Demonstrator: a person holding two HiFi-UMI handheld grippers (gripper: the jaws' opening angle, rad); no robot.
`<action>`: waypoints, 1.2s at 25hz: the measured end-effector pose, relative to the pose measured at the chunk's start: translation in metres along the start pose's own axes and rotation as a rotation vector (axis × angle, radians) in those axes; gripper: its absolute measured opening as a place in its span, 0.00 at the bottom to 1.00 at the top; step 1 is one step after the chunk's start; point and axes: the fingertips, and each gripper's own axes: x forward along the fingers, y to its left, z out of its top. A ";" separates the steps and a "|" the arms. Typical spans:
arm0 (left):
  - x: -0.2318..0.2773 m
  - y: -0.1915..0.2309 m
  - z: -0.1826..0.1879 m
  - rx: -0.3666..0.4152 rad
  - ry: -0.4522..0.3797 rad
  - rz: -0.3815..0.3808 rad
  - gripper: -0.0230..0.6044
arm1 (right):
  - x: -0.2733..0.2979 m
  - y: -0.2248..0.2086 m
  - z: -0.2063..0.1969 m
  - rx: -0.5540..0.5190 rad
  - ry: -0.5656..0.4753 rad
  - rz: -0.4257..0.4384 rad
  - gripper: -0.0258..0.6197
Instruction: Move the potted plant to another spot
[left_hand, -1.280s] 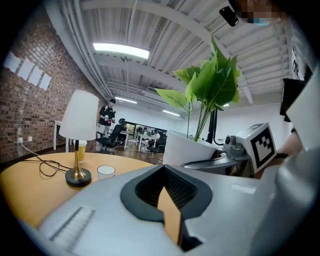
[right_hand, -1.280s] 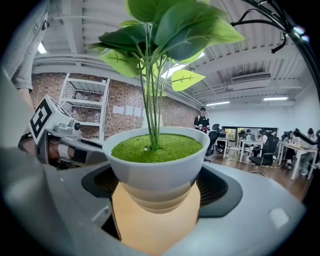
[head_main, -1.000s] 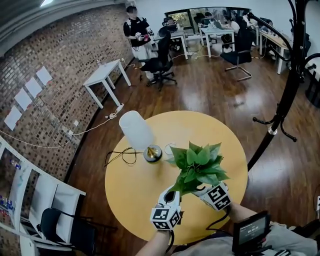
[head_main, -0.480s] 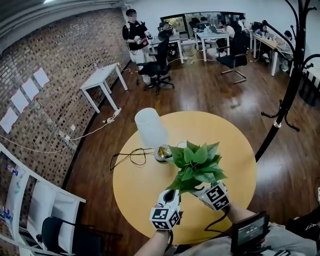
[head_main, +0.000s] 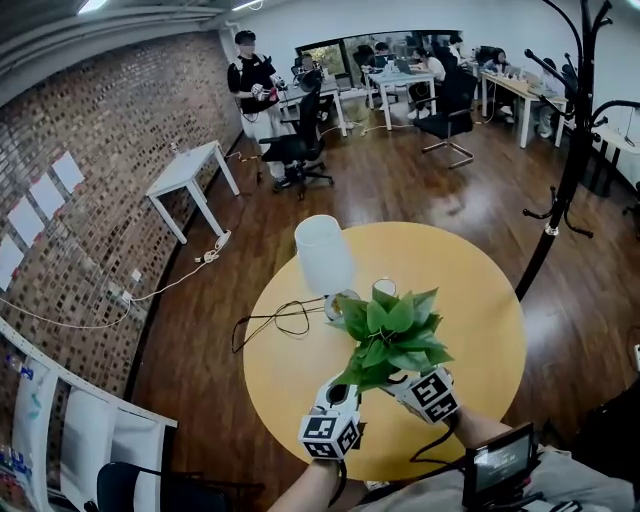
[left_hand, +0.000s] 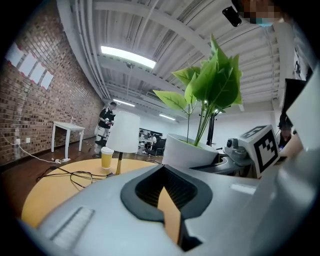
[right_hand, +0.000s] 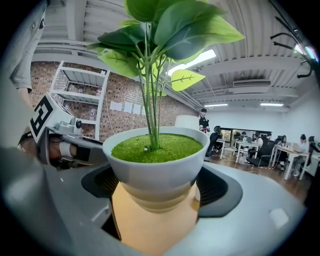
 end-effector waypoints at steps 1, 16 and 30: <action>-0.007 0.007 0.000 0.001 0.004 -0.006 0.04 | 0.005 0.009 0.003 -0.001 0.000 -0.005 0.80; -0.037 0.041 0.013 0.017 0.006 0.027 0.04 | 0.033 0.044 0.012 0.016 -0.002 0.023 0.80; -0.016 0.065 -0.011 0.004 0.059 0.092 0.04 | 0.065 0.037 -0.017 0.044 0.027 0.091 0.80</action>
